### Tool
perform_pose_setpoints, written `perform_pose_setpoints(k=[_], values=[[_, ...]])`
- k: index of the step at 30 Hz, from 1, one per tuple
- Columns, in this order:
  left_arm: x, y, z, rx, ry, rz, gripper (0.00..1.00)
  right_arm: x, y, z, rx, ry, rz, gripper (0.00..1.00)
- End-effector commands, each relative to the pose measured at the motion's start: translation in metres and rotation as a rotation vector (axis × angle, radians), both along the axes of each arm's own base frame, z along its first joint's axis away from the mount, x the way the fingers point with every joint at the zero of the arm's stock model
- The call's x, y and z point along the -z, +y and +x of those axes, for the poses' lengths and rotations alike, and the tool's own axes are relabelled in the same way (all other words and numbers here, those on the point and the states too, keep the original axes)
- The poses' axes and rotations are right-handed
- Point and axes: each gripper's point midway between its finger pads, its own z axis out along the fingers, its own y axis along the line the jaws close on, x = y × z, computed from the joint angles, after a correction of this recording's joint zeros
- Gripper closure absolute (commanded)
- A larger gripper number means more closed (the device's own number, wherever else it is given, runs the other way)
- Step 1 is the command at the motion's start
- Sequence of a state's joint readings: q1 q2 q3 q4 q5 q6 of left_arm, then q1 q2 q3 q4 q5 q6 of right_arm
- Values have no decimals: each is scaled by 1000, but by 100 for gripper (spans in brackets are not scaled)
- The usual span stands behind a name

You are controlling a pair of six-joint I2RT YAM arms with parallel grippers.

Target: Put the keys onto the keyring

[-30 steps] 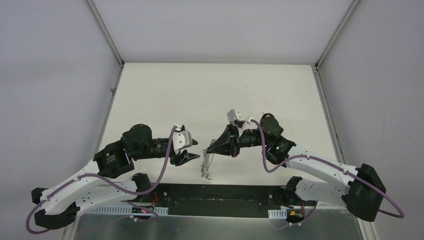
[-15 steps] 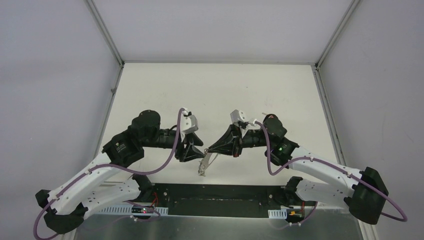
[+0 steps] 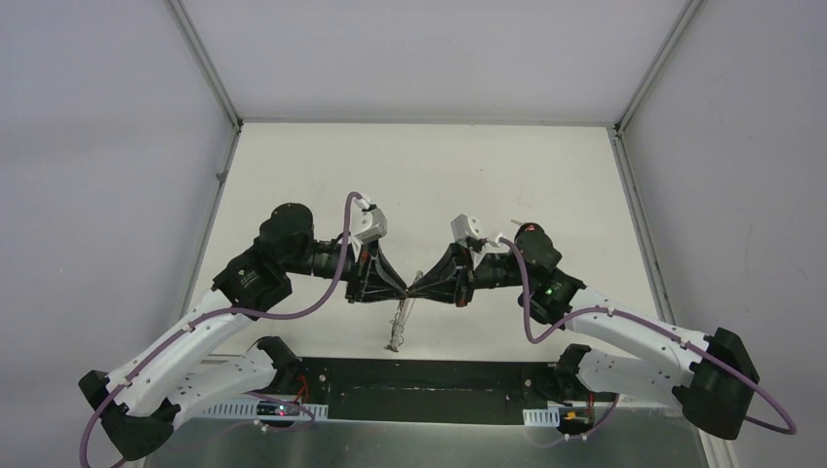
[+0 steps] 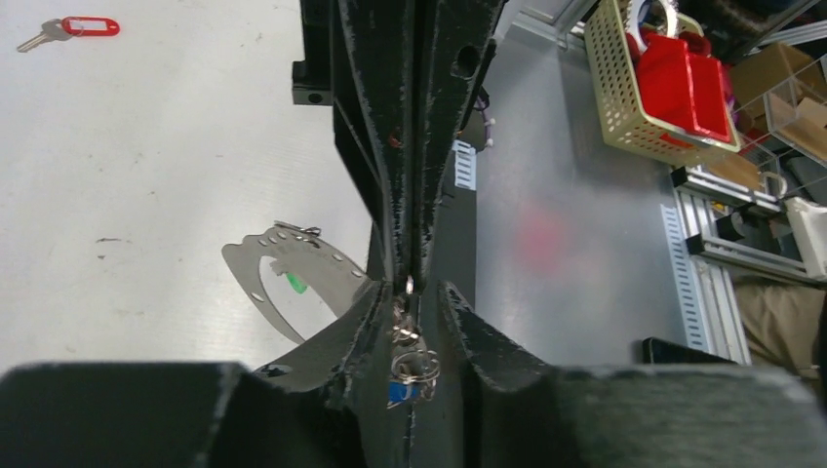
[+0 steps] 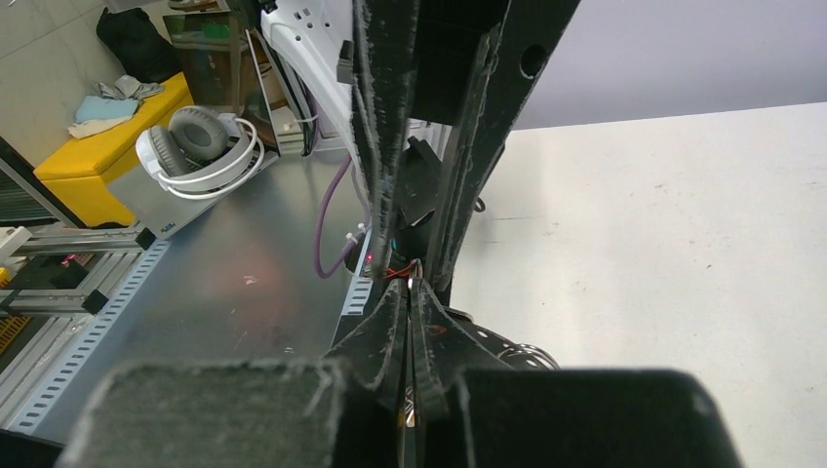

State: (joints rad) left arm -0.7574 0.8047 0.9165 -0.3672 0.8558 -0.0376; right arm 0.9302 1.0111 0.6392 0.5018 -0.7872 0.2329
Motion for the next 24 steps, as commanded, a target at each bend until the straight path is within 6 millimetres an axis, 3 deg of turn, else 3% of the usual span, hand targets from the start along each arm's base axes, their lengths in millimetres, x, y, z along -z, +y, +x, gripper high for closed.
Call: perform_pose_setpoints(k=[1,3,9,16,24], values=[[-14,-2,-3,37,-31,-55,85,-18,-4,-1,20,-56,61,100],[-11,-1,-1,27,-31,-50,93,-18,-4,0,25,-56,60,100],[-2,1,-1,22,-29,-12,95,-18,-4,1,33,-54,60,100],[3,3,1,24,-45,26,80,-19,-3,2,32,-52,60,100],[-4,3,0,31,-70,13,85,-18,-3,2,31,-49,57,100]])
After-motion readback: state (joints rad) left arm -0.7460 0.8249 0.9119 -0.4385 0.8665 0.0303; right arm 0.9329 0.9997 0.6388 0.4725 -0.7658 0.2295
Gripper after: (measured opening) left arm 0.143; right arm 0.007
